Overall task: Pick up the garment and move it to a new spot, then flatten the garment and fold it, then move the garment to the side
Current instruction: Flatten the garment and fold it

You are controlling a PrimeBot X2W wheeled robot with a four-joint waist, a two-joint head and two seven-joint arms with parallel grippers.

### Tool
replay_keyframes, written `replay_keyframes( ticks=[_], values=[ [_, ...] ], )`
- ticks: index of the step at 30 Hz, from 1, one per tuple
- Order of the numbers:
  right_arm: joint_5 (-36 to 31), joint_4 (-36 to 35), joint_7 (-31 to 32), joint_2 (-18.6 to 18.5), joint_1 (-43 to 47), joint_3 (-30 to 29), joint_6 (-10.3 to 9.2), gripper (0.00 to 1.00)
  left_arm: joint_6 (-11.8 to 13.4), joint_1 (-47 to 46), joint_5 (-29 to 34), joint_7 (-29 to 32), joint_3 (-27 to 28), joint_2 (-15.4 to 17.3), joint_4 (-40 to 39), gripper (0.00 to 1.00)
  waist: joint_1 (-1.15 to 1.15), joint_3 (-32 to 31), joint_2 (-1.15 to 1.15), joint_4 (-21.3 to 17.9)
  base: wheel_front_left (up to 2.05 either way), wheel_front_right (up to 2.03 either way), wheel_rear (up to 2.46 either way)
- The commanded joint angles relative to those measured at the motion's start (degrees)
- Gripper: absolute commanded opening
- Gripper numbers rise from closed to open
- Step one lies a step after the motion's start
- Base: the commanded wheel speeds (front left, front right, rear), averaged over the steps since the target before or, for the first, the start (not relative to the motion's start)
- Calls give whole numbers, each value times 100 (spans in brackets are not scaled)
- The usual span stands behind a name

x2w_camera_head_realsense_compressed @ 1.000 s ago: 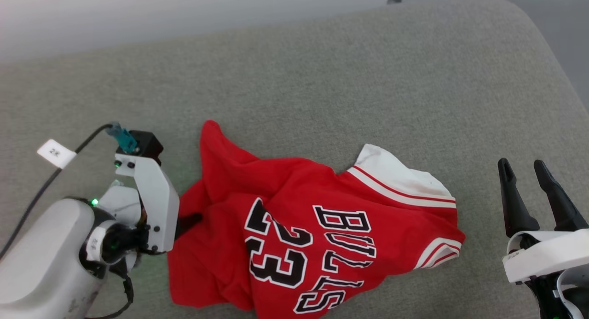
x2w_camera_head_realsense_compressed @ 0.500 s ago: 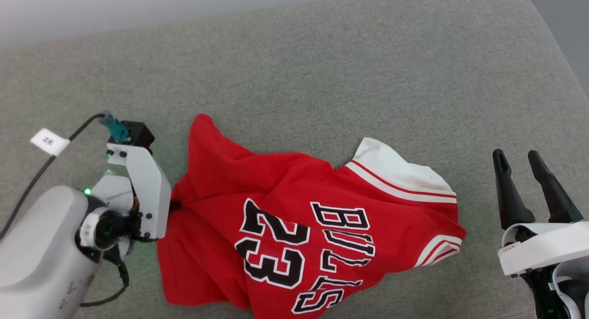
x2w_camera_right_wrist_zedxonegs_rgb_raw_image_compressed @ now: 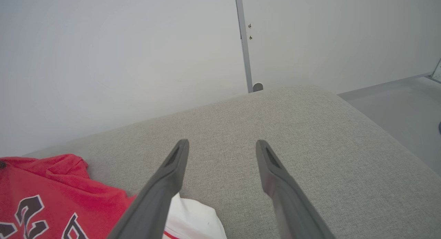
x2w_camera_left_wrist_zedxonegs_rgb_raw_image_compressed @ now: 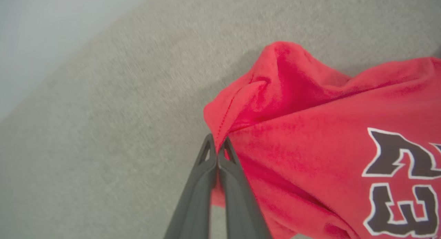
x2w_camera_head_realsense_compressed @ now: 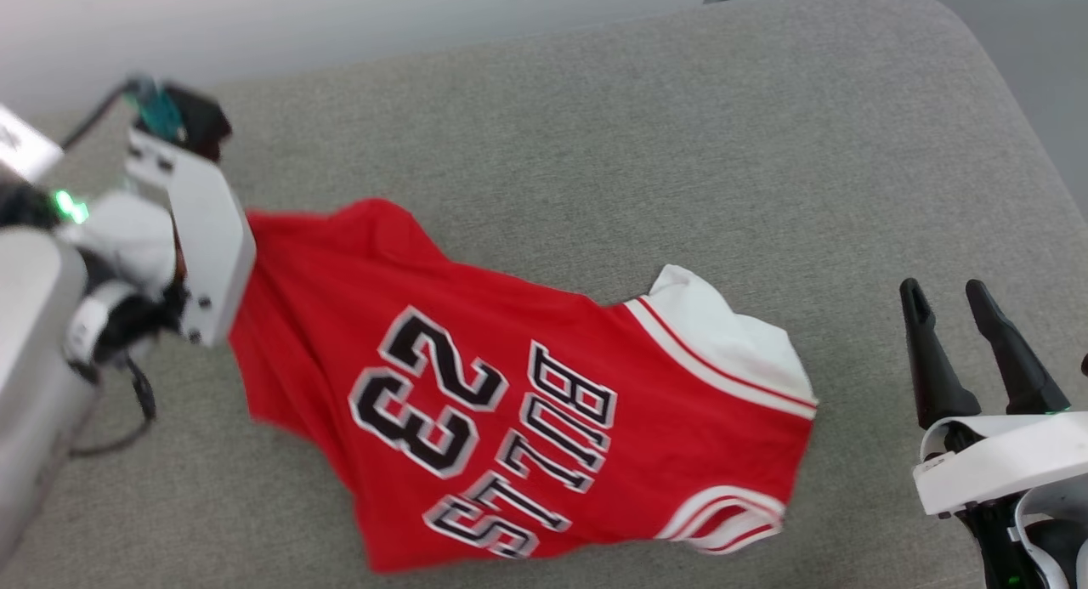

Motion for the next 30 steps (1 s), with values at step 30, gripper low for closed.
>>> replay_keyframes(
  ticks=[30],
  values=[
    [312, 415, -403, 16, -412, 581, 0, 100, -369, -2639, -341, -2259, -2599, -529, 2155, 23, 0, 965, 0, -562, 0, 0, 0]
  ],
)
